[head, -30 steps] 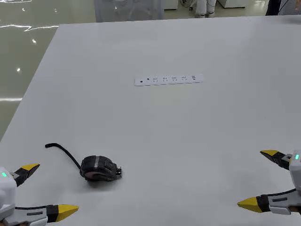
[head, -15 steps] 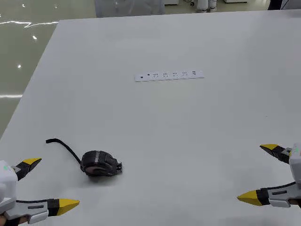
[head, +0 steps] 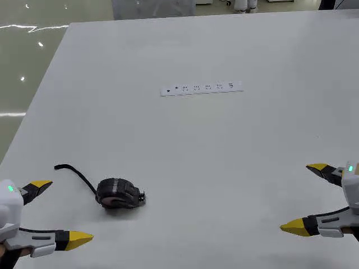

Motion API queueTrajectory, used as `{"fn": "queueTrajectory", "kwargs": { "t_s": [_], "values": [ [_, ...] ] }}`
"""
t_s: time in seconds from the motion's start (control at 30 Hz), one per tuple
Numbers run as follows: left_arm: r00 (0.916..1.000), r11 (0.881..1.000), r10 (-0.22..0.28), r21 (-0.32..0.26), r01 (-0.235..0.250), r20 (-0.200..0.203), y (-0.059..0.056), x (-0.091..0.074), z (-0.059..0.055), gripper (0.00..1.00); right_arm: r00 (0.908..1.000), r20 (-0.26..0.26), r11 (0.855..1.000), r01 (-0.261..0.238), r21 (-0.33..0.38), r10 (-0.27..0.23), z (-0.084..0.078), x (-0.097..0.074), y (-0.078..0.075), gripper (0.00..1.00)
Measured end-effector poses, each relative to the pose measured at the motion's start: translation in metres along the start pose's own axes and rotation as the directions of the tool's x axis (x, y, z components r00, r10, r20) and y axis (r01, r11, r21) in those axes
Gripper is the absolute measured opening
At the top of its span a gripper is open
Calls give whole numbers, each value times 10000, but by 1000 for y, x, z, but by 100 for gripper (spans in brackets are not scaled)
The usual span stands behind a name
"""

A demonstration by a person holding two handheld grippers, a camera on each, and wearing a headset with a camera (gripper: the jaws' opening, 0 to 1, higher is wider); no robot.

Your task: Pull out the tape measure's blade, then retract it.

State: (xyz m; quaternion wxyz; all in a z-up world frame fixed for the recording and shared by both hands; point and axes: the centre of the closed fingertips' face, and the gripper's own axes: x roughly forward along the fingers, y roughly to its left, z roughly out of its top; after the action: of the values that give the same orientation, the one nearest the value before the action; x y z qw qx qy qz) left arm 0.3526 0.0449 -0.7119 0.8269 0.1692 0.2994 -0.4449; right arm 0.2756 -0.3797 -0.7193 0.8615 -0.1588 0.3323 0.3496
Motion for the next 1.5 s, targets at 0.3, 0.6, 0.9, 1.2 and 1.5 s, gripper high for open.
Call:
{"fn": "queueTrajectory", "kwargs": {
  "t_s": [0.3,0.6,0.9,1.2,1.5],
  "values": [
    [9967,9943,-638,821,678,-505,-6,10,10,99,9996,-4,9992,-266,-296,266,11,5,3,99],
    [9874,9751,-1176,1760,1350,-1060,-11,22,25,99,9984,169,9979,-537,-374,544,28,11,4,99],
    [9744,9448,-1492,2664,1906,-1682,-11,32,34,97,9970,156,9941,-750,-785,764,40,18,8,99],
    [9508,8921,-1773,3665,2642,-2539,-15,44,39,93,9918,-5,9817,-1262,-1429,1274,56,35,18,99],
    [9271,8575,-2124,3961,3283,-3087,-23,56,47,89,9860,117,9691,-1611,-1867,1662,75,51,26,99]
  ]
}}
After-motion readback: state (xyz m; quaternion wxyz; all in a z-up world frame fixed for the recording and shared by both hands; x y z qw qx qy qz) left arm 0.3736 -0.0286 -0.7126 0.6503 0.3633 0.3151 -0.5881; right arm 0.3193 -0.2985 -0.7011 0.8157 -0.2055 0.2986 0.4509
